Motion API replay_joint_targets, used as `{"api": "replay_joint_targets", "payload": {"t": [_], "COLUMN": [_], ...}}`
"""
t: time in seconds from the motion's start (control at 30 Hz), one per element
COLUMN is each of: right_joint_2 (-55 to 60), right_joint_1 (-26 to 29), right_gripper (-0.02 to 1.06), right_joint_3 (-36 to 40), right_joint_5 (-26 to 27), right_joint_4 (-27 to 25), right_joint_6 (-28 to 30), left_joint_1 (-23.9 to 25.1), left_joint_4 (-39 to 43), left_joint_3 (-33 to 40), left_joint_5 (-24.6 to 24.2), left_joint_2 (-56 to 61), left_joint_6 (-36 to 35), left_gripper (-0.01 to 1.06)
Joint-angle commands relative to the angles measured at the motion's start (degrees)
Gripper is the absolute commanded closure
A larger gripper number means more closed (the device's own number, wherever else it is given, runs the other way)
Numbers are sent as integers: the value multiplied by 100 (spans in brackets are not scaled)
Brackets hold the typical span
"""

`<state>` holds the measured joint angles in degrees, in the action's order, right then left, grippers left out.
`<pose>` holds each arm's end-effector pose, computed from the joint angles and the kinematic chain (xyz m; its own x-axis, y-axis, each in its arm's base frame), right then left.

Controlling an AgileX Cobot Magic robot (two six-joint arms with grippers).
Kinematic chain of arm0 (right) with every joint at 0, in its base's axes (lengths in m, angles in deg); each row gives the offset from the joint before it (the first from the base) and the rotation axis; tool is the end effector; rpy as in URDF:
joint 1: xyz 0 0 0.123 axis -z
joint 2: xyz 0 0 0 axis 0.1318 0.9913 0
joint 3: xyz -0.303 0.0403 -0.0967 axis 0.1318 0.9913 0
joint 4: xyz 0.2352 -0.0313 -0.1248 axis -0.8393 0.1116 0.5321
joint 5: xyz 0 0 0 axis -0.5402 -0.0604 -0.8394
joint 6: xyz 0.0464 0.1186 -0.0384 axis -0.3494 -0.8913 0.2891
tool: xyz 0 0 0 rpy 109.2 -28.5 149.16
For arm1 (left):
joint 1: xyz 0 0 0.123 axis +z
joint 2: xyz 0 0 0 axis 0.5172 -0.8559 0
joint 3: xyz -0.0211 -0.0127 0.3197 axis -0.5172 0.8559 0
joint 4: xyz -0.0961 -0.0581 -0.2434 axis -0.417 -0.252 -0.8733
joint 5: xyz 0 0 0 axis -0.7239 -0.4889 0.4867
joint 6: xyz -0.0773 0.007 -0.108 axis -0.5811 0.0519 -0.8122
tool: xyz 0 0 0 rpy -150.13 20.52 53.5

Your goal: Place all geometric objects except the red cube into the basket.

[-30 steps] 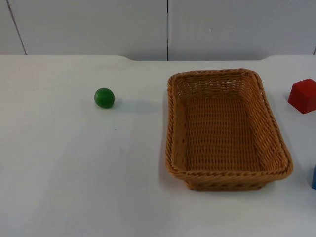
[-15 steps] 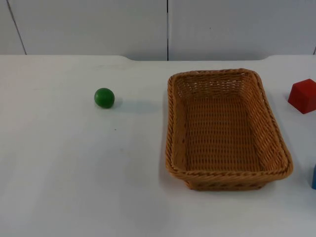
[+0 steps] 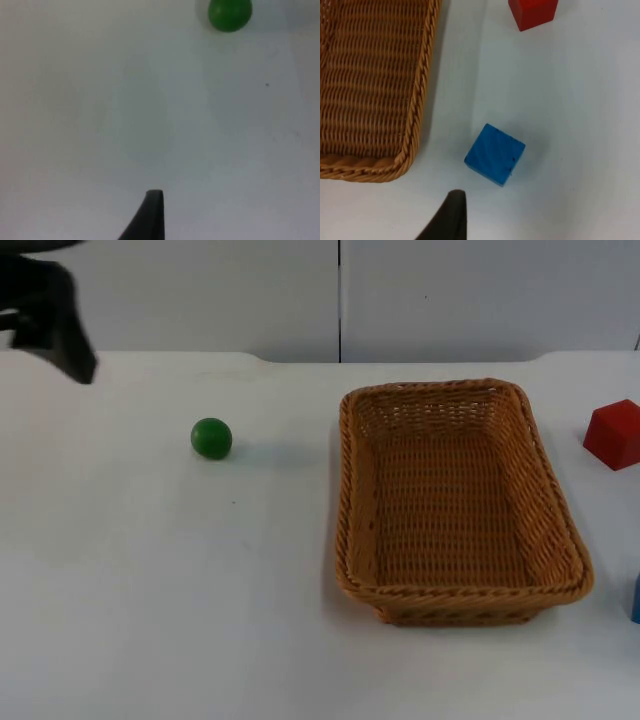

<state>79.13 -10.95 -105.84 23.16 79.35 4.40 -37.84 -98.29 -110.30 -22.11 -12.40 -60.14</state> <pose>0.1967 0.0168 0.2955 -0.7838 -0.0654 -0.6176 -0.0982 0.9950 0.0192 0.3564 -0.0587 0.2451 -0.8781 0.1415 -0.4571 0.2065 0.9738 -0.0951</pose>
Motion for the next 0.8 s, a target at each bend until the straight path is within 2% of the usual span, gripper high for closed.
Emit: {"api": "replay_joint_targets", "payload": {"t": [0.0,0.03,0.13,0.2,0.23,0.27,0.43,0.63,0.77], "right_joint_2": [3,3,3,3,3,3,3,3,3], "right_joint_1": [41,41,41,41,41,41,41,41,41], "right_gripper": [-1,-1,-1,-1,-1,-1,-1,-1,-1], "right_joint_3": [-46,-46,-46,-7,-7,40,150,150,150], "right_joint_5": [10,10,10,7,7,7,78,142,155], "right_joint_4": [32,32,45,45,45,34,33,33,33], "right_joint_6": [63,63,63,63,63,111,127,127,127], "left_joint_1": [-203,-203,-355,-442,-442,-486,-523,-543,-543], "left_joint_4": [-67,-67,-36,-36,-36,-27,144,144,134], "left_joint_3": [-645,-645,-1490,-2042,-2042,-2504,-3686,-4549,-4726], "left_joint_5": [85,85,-6,-204,-204,-334,-751,-945,-928], "left_joint_2": [-737,-737,-1614,-2159,-2159,-2597,-3725,-4547,-4811], "left_joint_6": [154,154,225,339,339,339,280,210,135], "left_gripper": [14,14,14,14,14,14,14,14,14]}}
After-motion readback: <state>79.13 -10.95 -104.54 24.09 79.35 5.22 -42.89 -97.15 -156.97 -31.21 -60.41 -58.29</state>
